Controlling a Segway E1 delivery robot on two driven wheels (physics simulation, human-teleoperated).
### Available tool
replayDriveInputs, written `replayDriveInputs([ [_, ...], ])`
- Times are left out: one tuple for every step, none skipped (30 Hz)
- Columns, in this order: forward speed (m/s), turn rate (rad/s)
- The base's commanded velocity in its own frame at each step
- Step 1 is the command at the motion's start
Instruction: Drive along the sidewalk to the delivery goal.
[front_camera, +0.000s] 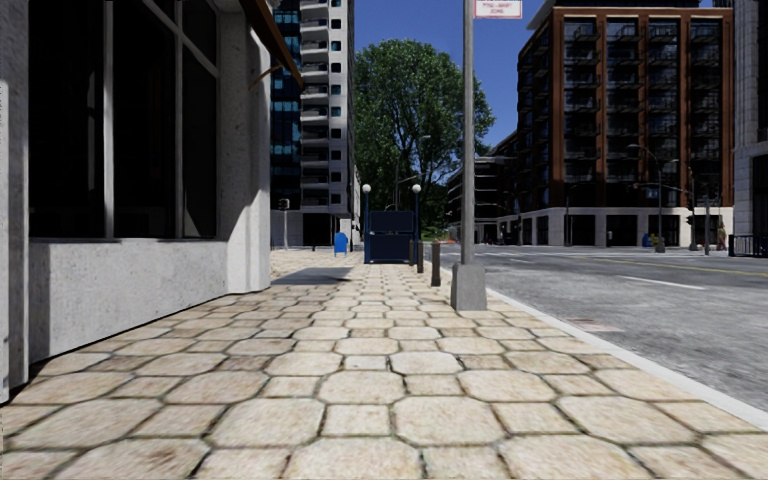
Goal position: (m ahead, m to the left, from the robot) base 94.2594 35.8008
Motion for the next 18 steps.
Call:
replayDriveInputs([
  [2.0,0.0],
  [2.0,0.0],
  [2.0,0.0],
  [2.0,0.0],
  [2.0,0.0],
  [2.0,0.0],
  [2.0,0.0],
  [2.0,0.0],
  [2.0,0.0],
  [2.0,0.0],
  [2.0,0.0],
  [2.0,0.0],
  [2.0,0.0],
  [2.0,0.0],
  [2.0,0.0],
  [2.0,0.0],
  [2.0,0.0],
  [2.0,0.0],
])
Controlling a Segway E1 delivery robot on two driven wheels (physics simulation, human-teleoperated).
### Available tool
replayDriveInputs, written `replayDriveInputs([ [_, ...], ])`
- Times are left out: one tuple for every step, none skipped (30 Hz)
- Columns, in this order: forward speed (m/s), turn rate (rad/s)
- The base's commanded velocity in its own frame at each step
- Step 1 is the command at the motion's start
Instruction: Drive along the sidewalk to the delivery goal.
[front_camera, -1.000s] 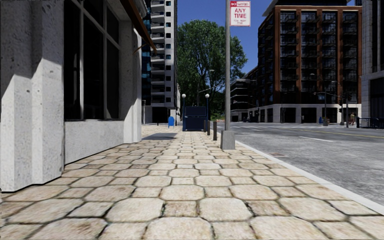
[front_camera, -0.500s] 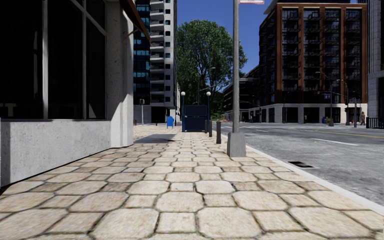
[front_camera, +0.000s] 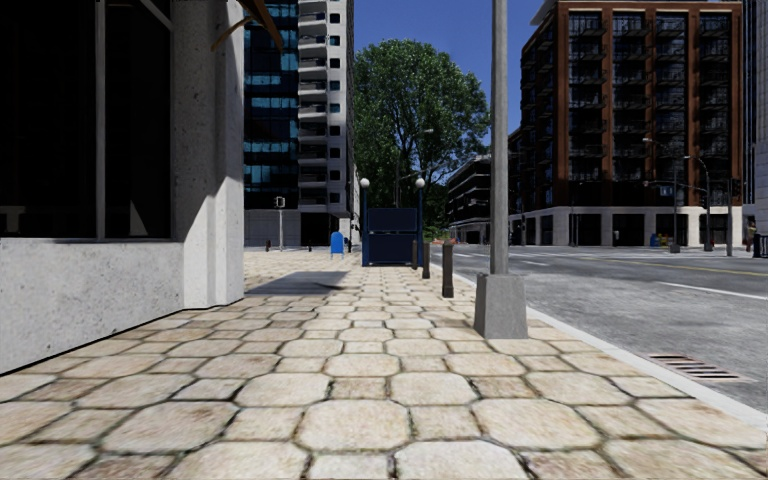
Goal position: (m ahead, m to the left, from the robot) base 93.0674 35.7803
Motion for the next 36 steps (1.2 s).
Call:
replayDriveInputs([
  [2.0,0.0],
  [2.0,0.0],
  [2.0,0.0],
  [2.0,0.0],
  [2.0,0.06],
  [2.0,0.06],
  [2.0,0.15],
  [2.0,0.19],
  [2.0,0.2],
  [2.0,0.21],
  [2.0,0.21],
  [2.0,0.21],
  [2.0,0.21],
  [2.0,0.21],
  [2.0,0.21],
  [2.0,0.21],
  [2.0,0.21],
  [2.0,0.21],
  [2.0,0.21],
  [2.0,0.21],
  [2.0,0.21],
  [2.0,0.21],
  [2.0,0.21],
  [2.0,0.21],
  [2.0,0.21],
  [2.0,0.21],
  [2.0,0.21],
  [2.0,0.21],
  [2.0,0.21],
  [2.0,0.21],
  [2.0,0.21],
  [2.0,0.21],
  [2.0,0.21],
  [2.0,0.21],
  [2.0,0.21],
  [2.0,0.22],
])
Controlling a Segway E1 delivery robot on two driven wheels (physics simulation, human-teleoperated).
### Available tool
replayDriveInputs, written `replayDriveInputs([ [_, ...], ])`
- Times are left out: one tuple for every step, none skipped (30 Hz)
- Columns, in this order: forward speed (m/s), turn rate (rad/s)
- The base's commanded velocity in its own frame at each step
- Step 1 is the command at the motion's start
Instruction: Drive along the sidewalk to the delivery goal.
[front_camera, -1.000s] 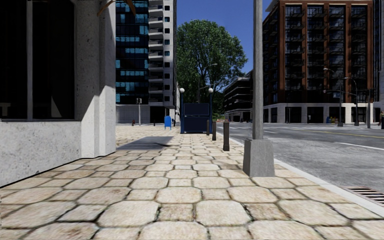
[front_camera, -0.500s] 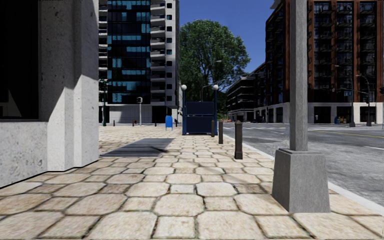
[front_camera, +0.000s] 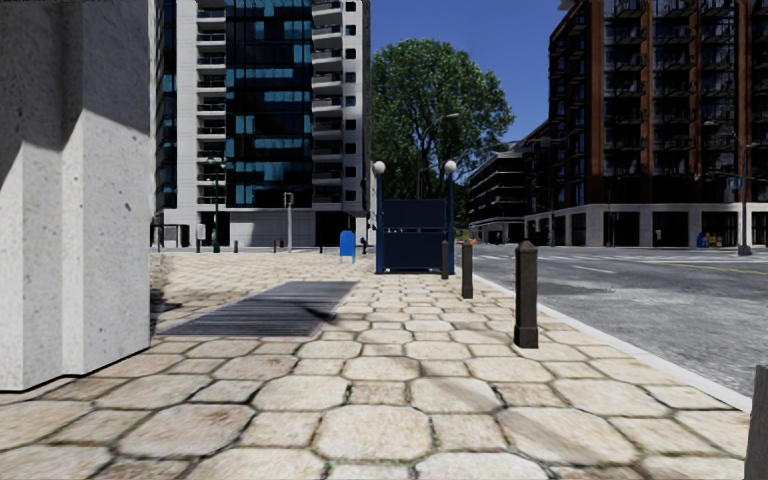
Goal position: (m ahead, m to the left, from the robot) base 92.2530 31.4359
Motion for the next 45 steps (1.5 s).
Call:
replayDriveInputs([
  [2.0,0.24],
  [2.0,0.24],
  [2.0,0.24],
  [2.0,0.24],
  [2.0,0.24],
  [2.0,0.24],
  [2.0,0.24],
  [2.0,0.24],
  [2.0,0.24],
  [2.0,0.24],
  [2.0,0.25],
  [2.0,0.25],
  [2.0,0.25],
  [2.0,0.25],
  [2.0,0.26],
  [2.0,0.26],
  [2.0,0.26],
  [2.0,0.26],
  [2.0,0.26],
  [2.0,0.26],
  [2.0,0.26],
  [2.0,0.26],
  [2.0,0.26],
  [2.0,0.26],
  [2.0,0.26],
  [2.0,0.26],
  [2.0,0.26],
  [2.0,0.26],
  [2.0,0.26],
  [2.0,0.26],
  [2.0,0.26],
  [2.0,0.26],
  [2.0,0.26],
  [2.0,0.26],
  [2.0,0.26],
  [2.0,0.26],
  [2.0,0.26],
  [2.0,0.26],
  [2.0,0.26],
  [2.0,0.26],
  [2.0,0.26],
  [2.0,0.26],
  [2.0,0.26],
  [2.0,0.26],
  [2.0,0.26],
])
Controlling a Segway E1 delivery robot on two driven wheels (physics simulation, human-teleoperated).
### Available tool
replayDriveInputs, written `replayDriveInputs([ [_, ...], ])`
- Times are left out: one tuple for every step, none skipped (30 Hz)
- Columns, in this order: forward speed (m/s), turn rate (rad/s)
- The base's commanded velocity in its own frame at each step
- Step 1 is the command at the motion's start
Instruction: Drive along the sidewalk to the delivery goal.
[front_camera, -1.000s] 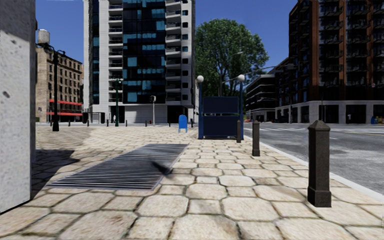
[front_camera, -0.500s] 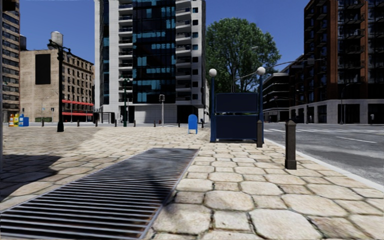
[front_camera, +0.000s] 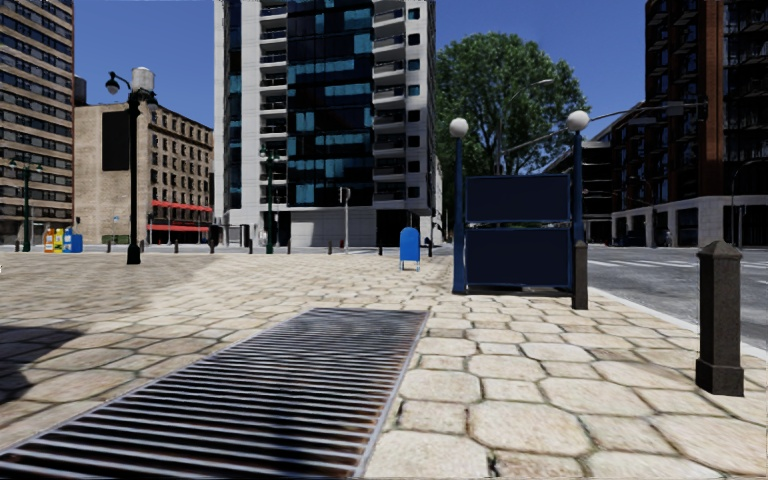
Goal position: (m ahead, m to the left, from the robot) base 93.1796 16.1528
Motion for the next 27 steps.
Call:
replayDriveInputs([
  [2.0,0.26],
  [2.0,0.26],
  [2.0,0.26],
  [2.0,0.26],
  [2.0,0.26],
  [2.0,0.26],
  [2.0,0.26],
  [2.0,0.26],
  [2.0,0.26],
  [2.0,0.26],
  [2.0,0.26],
  [2.0,0.26],
  [2.0,0.26],
  [2.0,0.26],
  [2.0,0.26],
  [2.0,0.26],
  [2.0,0.26],
  [2.0,0.26],
  [2.0,0.26],
  [2.0,0.26],
  [2.0,0.26],
  [2.0,0.26],
  [2.0,0.26],
  [2.0,0.19],
  [2.0,0.0],
  [2.0,0.0],
  [2.0,0.0],
])
